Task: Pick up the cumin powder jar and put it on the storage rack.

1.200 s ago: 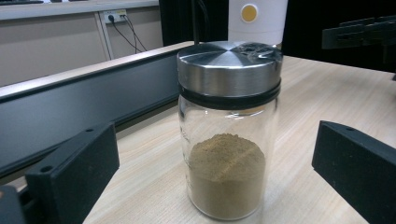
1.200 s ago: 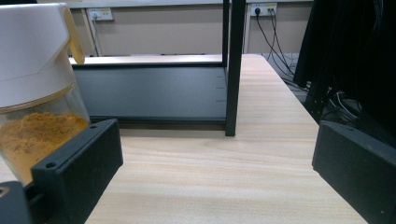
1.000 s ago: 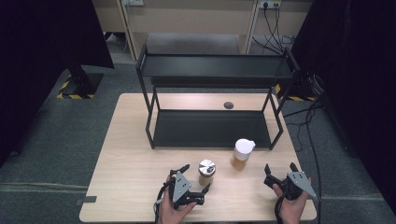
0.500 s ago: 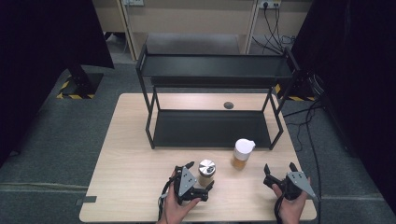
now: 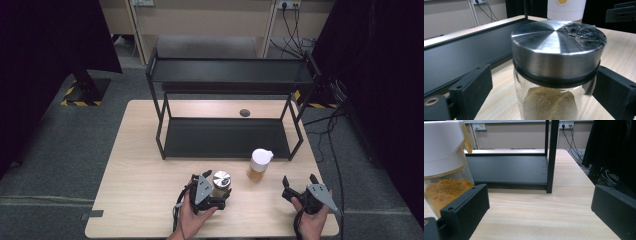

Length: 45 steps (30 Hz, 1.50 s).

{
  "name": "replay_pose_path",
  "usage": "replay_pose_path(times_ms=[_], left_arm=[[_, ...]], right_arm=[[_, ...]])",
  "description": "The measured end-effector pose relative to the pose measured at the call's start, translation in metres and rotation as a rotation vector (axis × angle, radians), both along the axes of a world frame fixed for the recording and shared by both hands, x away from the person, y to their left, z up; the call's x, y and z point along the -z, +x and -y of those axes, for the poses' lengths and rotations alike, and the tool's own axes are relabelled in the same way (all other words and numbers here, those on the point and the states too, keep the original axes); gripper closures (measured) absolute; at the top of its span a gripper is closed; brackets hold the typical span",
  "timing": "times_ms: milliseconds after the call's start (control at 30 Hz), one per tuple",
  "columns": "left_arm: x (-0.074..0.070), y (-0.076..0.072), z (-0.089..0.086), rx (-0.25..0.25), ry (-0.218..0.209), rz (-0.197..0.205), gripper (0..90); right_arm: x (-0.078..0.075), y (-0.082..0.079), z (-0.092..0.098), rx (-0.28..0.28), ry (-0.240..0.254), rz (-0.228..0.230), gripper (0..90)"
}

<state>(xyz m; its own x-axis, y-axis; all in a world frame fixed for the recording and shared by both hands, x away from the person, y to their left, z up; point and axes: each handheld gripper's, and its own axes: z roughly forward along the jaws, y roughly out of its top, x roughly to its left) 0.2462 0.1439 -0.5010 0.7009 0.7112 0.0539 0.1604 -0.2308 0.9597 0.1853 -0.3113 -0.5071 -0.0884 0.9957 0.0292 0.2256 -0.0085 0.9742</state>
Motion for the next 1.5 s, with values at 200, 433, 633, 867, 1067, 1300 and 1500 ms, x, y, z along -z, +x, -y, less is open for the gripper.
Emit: replay_pose_path(times_ms=[200, 433, 633, 867, 1067, 1300, 1500], left_arm=[[-0.003, 0.001, 0.006, 0.011, 0.007, -0.021, 12.0], [-0.006, 0.001, 0.009, -0.004, 0.015, -0.045, 21.3], [-0.008, 0.003, 0.008, -0.001, 0.009, -0.071, 29.4], [-0.007, 0.003, 0.005, -0.003, -0.011, -0.084, 30.3], [-0.008, 0.005, 0.003, 0.007, -0.008, -0.082, 30.3], [-0.017, 0.005, -0.006, 0.007, -0.026, -0.088, 30.3], [-0.039, 0.005, -0.016, 0.0, -0.022, -0.079, 30.3]], right_arm=[[0.0, 0.0, 0.0, -0.001, 0.001, 0.002, 1.6], [0.0, 0.0, -0.001, -0.007, -0.003, 0.003, 1.6], [0.001, -0.001, -0.002, -0.007, -0.008, 0.005, 1.6], [0.001, -0.001, -0.002, -0.004, -0.01, 0.007, 1.6], [0.0, -0.001, -0.002, -0.006, -0.011, 0.004, 1.6], [0.0, -0.001, -0.002, -0.008, -0.014, 0.004, 1.6], [0.0, -0.001, -0.003, -0.005, -0.017, 0.003, 1.6]])
